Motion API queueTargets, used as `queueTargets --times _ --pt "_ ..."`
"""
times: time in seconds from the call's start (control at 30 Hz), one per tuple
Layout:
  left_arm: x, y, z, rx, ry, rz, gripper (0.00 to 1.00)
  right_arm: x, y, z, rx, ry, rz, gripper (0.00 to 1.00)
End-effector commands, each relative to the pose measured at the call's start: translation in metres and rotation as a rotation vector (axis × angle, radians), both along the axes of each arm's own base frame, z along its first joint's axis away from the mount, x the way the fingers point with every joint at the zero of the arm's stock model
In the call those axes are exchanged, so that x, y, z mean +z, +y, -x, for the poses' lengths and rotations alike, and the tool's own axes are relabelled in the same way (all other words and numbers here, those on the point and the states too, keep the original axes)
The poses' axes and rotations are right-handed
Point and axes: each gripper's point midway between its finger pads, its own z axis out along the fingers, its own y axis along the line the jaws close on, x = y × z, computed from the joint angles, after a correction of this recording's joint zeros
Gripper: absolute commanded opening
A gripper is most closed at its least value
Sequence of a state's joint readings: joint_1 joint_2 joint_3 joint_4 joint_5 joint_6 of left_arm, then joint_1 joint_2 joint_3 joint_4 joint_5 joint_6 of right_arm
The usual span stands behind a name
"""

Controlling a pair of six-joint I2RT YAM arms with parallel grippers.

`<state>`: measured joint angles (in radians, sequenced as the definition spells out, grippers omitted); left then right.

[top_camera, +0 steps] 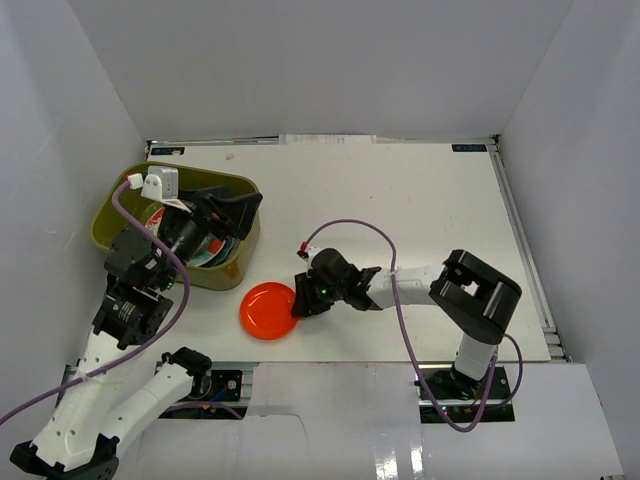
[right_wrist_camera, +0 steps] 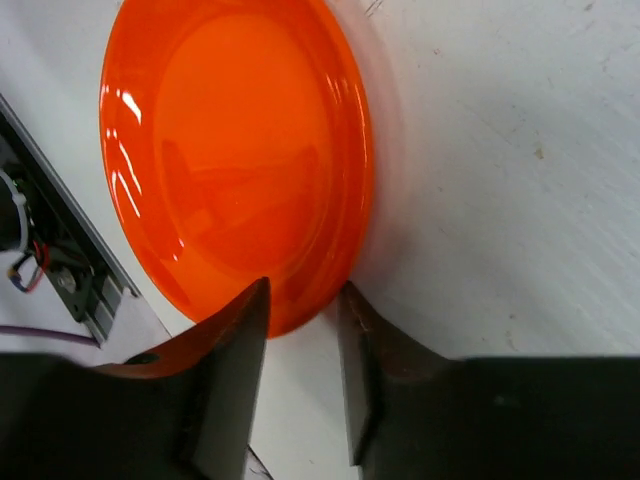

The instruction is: Place the plates into the plastic bin on the countertop

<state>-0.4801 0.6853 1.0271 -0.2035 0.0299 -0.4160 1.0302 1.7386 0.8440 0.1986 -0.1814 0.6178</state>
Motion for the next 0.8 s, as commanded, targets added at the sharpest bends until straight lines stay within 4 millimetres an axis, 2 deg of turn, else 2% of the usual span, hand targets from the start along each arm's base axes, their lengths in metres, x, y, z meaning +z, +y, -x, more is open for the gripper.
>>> queueTargets --times 0.0,0.07,0.17,0.2,0.23,0.27,0.33,0.37,0.43,0.47,0.53,0.57,0.67,0.7,0.77 --pt "-0.002 0.0 0.001 -0.003 0.014 0.005 0.98 0.014 0.028 -0.007 -0.032 0.013 -0.109 0.36" --pt "-0.002 0.001 0.001 0.001 0.016 0.003 0.98 0.015 0.031 -0.013 -0.069 0.008 -0.121 0.28" --pt "-0.003 0.0 0.0 0.001 0.02 -0.002 0.98 0.014 0.029 -0.02 -0.114 -0.009 -0.124 0.25" --pt "-0.004 0.0 0.0 -0.001 0.02 -0.002 0.98 0.015 0.029 -0.02 -0.116 -0.008 -0.127 0.17" --pt "-0.005 -0.001 0.0 -0.004 0.023 -0.002 0.98 0.012 0.026 -0.02 -0.125 -0.012 -0.119 0.09" --pt "-0.005 -0.001 -0.001 -0.003 0.025 -0.007 0.98 0.021 0.022 -0.024 -0.143 -0.025 -0.132 0.08" --pt "-0.004 -0.001 0.0 -0.004 0.02 -0.009 0.98 0.021 0.004 -0.029 -0.19 -0.039 -0.12 0.08" --pt "-0.003 -0.001 0.0 -0.006 0.018 -0.009 0.98 0.043 -0.003 -0.036 -0.213 -0.071 -0.166 0.08" --pt "0.001 -0.001 0.0 -0.006 0.008 -0.007 0.98 0.062 -0.019 -0.043 -0.238 -0.117 -0.186 0.08" --pt "0.002 -0.002 0.0 -0.01 0.003 -0.009 0.98 0.09 -0.028 -0.051 -0.259 -0.165 -0.233 0.08" --pt "0.009 -0.005 0.001 -0.027 -0.013 -0.002 0.98 0.11 -0.042 -0.057 -0.27 -0.221 -0.219 0.08" --pt "0.01 -0.007 0.0 -0.033 -0.019 -0.003 0.98 0.14 -0.044 -0.064 -0.282 -0.264 -0.267 0.08" --pt "0.019 -0.009 0.001 -0.047 -0.039 0.008 0.98 0.179 -0.048 -0.072 -0.281 -0.312 -0.322 0.08" --pt "0.022 -0.009 0.001 -0.048 -0.045 0.01 0.98 0.203 -0.044 -0.075 -0.272 -0.334 -0.369 0.08" --pt "0.032 -0.008 0.004 -0.051 -0.065 0.018 0.98 0.226 -0.039 -0.086 -0.272 -0.38 -0.398 0.08"
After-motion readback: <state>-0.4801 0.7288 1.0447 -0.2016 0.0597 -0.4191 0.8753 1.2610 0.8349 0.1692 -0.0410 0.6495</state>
